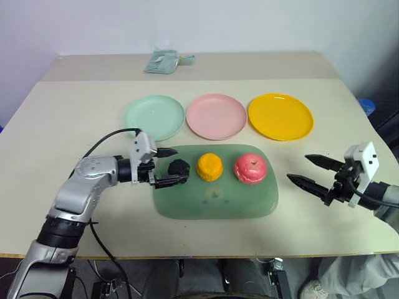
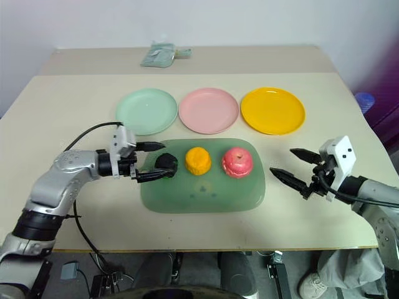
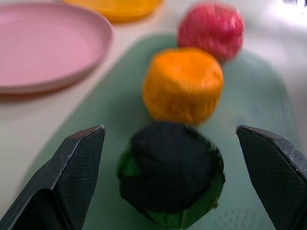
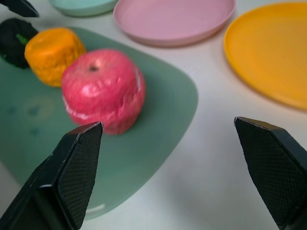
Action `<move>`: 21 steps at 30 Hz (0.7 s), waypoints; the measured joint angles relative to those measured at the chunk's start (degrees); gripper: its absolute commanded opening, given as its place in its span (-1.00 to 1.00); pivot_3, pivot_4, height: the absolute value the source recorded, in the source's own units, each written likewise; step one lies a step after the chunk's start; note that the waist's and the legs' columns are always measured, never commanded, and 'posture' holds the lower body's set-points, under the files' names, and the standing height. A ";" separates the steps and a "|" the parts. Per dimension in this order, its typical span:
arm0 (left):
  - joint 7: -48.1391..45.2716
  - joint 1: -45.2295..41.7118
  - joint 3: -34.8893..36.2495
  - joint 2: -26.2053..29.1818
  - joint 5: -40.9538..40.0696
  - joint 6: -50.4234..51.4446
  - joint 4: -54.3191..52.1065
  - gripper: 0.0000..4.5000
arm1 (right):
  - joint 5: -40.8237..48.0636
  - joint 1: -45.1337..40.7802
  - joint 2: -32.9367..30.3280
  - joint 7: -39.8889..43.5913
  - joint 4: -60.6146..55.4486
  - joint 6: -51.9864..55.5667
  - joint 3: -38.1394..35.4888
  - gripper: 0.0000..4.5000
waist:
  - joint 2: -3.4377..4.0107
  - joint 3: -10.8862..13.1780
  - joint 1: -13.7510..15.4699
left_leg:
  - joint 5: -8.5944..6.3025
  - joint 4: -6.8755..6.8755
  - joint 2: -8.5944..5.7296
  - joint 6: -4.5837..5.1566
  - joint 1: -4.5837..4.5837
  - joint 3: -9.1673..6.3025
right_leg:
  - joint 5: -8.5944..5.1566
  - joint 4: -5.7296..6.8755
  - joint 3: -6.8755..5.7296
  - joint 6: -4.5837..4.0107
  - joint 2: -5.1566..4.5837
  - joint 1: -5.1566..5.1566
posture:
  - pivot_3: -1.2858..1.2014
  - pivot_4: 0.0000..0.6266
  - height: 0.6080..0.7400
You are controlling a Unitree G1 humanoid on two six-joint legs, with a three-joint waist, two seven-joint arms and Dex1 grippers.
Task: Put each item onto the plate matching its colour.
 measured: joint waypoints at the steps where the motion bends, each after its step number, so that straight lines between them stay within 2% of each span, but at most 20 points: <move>1: -0.22 -0.14 -1.17 0.20 1.66 -0.97 0.95 1.00 | 0.13 0.54 0.01 0.00 -0.20 -0.05 -0.09 0.99 | 0.00 0.00 -0.02 | 0.00 0.00 0.01 0.00 0.01 -0.01 | 0.00 0.00 0.00 0.00 0.01 0.01 | 0.03 -0.52 1.00; 4: -0.35 -0.16 -3.03 -0.15 4.76 -2.21 3.65 0.65 | 0.32 1.48 0.18 -0.06 -0.51 -0.51 -0.45 1.00 | 0.00 0.00 -0.21 | 0.00 -0.01 0.04 0.00 0.00 -0.07 | 0.00 0.01 0.00 0.00 0.06 -0.02 | 0.03 -0.52 1.00; 7: 0.33 -0.16 -2.82 -1.17 4.90 -2.69 3.93 0.01 | 0.31 1.46 0.61 -0.24 -0.53 -1.36 -0.50 1.00 | 0.00 0.00 -0.08 | 0.00 0.00 0.10 0.00 0.00 -0.10 | 0.00 0.01 0.00 0.00 0.02 -0.01 | 0.03 -0.52 1.00; 10: 1.64 -0.15 -0.03 -2.08 3.67 -2.39 4.84 0.01 | 0.31 1.12 0.72 -0.34 -0.53 -2.10 -0.49 1.00 | -0.01 0.01 -0.05 | 0.00 0.00 0.10 0.00 0.00 -0.13 | 0.00 0.01 -0.01 0.00 0.01 -0.01 | 0.03 -0.52 1.00; 14: 5.59 -1.98 9.01 -3.18 -0.69 -1.62 9.24 0.01 | 0.30 -0.21 0.69 -0.33 -0.47 -2.41 -0.27 1.00 | -0.01 0.01 -0.10 | 0.00 0.03 0.11 0.00 0.00 -0.15 | 0.00 0.06 -0.03 0.00 0.02 -0.03 | 0.03 -0.52 1.00; 17: 13.23 -8.63 13.76 -3.71 0.67 -2.72 17.64 0.01 | 0.30 -2.52 0.67 -0.59 -0.45 -2.41 0.93 1.00 | -0.03 0.01 0.08 | 0.00 0.09 -0.02 0.00 -0.01 -0.18 | 0.01 0.06 -0.08 0.02 0.00 0.02 | 0.03 -0.52 1.00; 21: 21.90 -18.11 14.46 -6.19 5.18 -4.07 30.17 0.01 | 0.19 -6.33 0.68 -1.12 -0.47 -2.36 4.20 1.00 | -0.08 0.00 0.18 | 0.00 0.12 -0.20 0.01 -0.06 -0.25 | -0.04 0.05 -0.12 0.10 -0.10 0.03 | 0.03 -0.52 1.00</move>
